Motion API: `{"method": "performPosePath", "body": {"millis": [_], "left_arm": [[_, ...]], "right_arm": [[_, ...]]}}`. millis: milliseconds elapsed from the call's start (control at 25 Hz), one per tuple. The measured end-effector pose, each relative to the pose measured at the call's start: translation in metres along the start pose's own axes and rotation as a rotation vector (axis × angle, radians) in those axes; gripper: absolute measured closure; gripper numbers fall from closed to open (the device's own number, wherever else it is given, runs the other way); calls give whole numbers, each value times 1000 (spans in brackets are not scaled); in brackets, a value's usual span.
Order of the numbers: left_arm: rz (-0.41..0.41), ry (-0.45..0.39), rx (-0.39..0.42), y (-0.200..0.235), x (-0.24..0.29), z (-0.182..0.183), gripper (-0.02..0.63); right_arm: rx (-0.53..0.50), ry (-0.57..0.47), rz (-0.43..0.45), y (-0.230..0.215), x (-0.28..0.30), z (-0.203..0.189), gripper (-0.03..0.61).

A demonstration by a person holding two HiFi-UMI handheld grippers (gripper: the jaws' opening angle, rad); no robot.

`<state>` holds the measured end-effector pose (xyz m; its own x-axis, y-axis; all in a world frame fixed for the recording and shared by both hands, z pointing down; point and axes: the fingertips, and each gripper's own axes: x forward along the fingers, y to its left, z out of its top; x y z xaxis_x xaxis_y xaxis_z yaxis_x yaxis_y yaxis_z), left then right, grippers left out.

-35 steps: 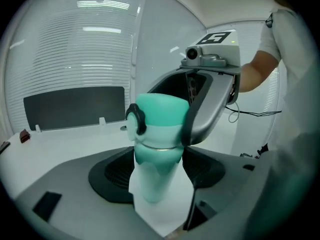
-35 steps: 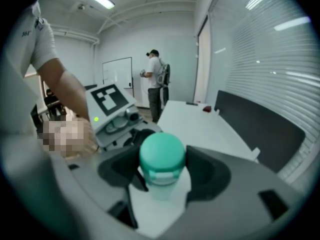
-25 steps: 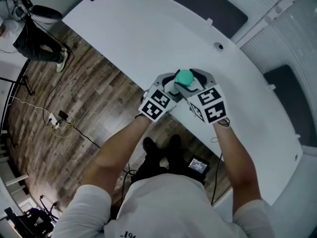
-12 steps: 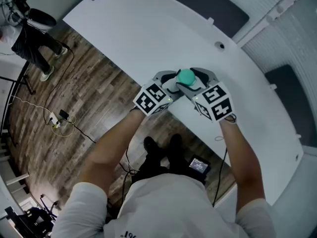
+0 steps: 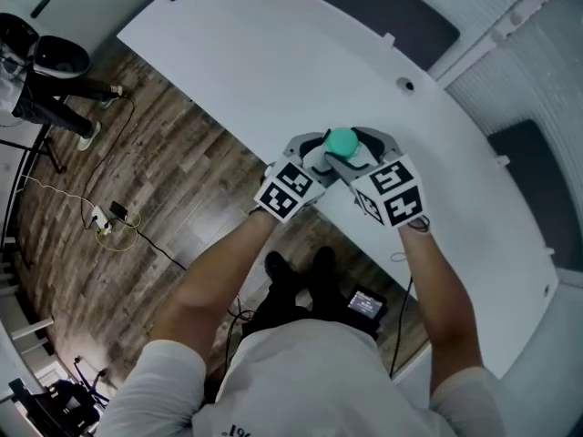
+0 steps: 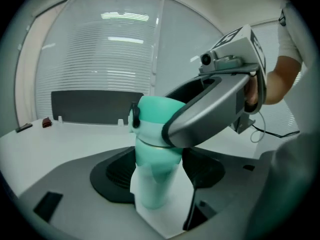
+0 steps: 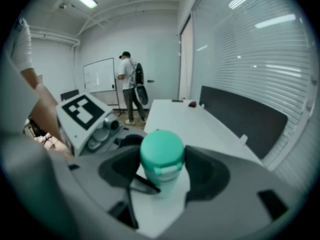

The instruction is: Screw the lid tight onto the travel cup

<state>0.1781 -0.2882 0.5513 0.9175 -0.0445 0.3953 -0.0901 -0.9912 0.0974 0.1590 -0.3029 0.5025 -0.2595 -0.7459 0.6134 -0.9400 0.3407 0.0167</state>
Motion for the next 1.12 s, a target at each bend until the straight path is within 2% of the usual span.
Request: {"method": "performPosePath", "body": {"millis": [160,400,760,840,960,1120], "left_arm": [[71,-4,-40,3,3,-1,307],[80,8,-47,3,4,-3,307],[229,9,-125,6,4,-4,307],[240,10,-138,6,4,-4,307],[147,10,-110,4,1,-4,307],[-38,51,33,4,-4,-5,306]], "right_arm": [[62,-16,-82,-4,-1,-2,290],[70,-30,-89,-5,-1,-4,291],[97,-32,-151,-7,-1,-4,295],[102,-33,-149,-6,-1,-4,295],[80,-47,-107,-4,-2,-2,295],[-3,-56,0,-3,-3,-4,295]]}}
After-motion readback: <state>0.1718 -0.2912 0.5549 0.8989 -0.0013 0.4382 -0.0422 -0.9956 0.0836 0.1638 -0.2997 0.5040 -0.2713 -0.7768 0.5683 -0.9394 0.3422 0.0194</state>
